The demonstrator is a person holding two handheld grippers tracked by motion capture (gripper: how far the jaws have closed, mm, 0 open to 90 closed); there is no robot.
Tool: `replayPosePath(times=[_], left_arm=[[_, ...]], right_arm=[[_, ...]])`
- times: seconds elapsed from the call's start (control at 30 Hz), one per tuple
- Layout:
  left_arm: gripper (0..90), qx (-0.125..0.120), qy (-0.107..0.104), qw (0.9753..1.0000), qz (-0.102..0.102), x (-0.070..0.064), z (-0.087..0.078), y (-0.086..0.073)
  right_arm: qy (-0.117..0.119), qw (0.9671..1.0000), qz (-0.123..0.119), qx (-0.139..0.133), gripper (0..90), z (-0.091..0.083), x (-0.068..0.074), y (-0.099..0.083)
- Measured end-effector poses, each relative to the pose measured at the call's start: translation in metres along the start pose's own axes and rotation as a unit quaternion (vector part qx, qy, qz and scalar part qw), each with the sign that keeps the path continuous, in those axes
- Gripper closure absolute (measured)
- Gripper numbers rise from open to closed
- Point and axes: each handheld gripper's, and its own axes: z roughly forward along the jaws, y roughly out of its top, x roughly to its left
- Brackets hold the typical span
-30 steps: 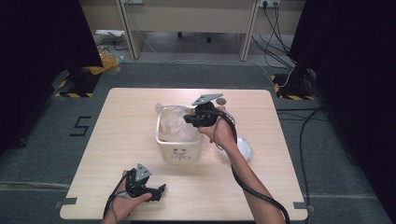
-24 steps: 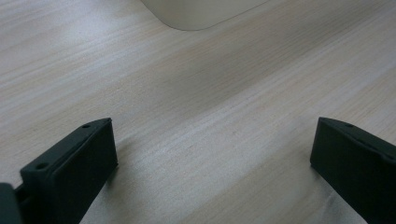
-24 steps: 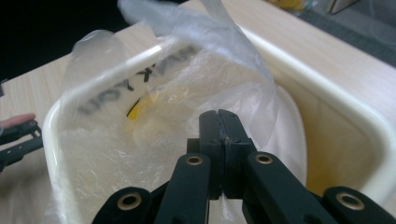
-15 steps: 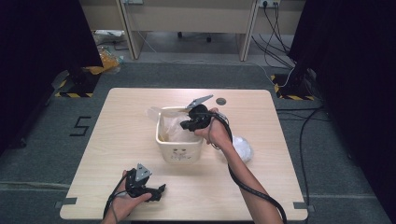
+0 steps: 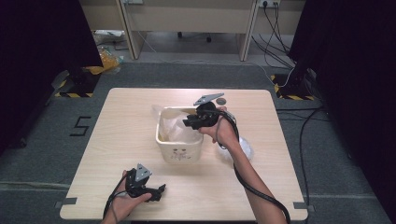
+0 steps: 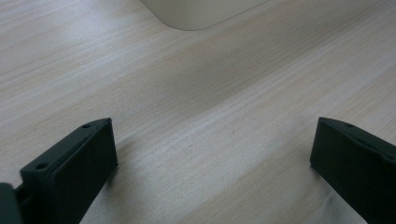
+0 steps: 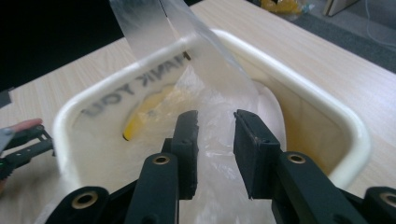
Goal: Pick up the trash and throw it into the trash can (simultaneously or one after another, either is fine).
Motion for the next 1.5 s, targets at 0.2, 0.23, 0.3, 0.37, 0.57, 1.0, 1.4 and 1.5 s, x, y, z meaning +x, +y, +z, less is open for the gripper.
replayPosePath(times=[0.2, 0.23, 0.3, 0.37, 0.57, 1.0, 1.4, 1.5], left_arm=[[0.0, 0.0, -0.001, 1.0, 0.0, 0.0, 0.0, 0.0], [0.0, 0.0, -0.001, 1.0, 0.0, 0.0, 0.0, 0.0], [0.0, -0.001, -0.001, 1.0, 0.0, 0.0, 0.0, 0.0], [0.0, -0.001, -0.001, 1.0, 0.0, 0.0, 0.0, 0.0], [0.0, -0.002, 0.0, 1.0, 0.0, 0.0, 0.0, 0.0], [0.0, 0.0, -0.001, 1.0, 0.0, 0.0, 0.0, 0.0], [0.0, -0.003, 0.0, 1.0, -0.001, 0.0, 0.0, 0.0], [0.0, -0.003, 0.0, 1.0, -0.001, 0.0, 0.0, 0.0]], right_arm=[[-0.002, 0.9998, -0.018, 0.011, 74.4, -0.008, 0.006, -0.006], [-0.001, 0.9996, -0.023, 0.018, 74.8, -0.006, 0.006, -0.007], [-0.004, 0.9993, -0.028, 0.026, 75.8, -0.002, 0.008, -0.011], [-0.01, 0.9987, -0.036, 0.036, 76.0, 0.002, 0.008, -0.012], [-0.019, 0.9972, -0.044, 0.057, 76.0, 0.013, 0.007, -0.014], [-0.019, 0.9997, 0.006, -0.013, 49.9, -0.007, -0.001, -0.014], [-0.054, 0.9961, 0.028, -0.064, 38.4, -0.058, -0.015, -0.027], [-0.063, 0.9952, 0.036, -0.066, 37.2, -0.065, -0.021, -0.038]])
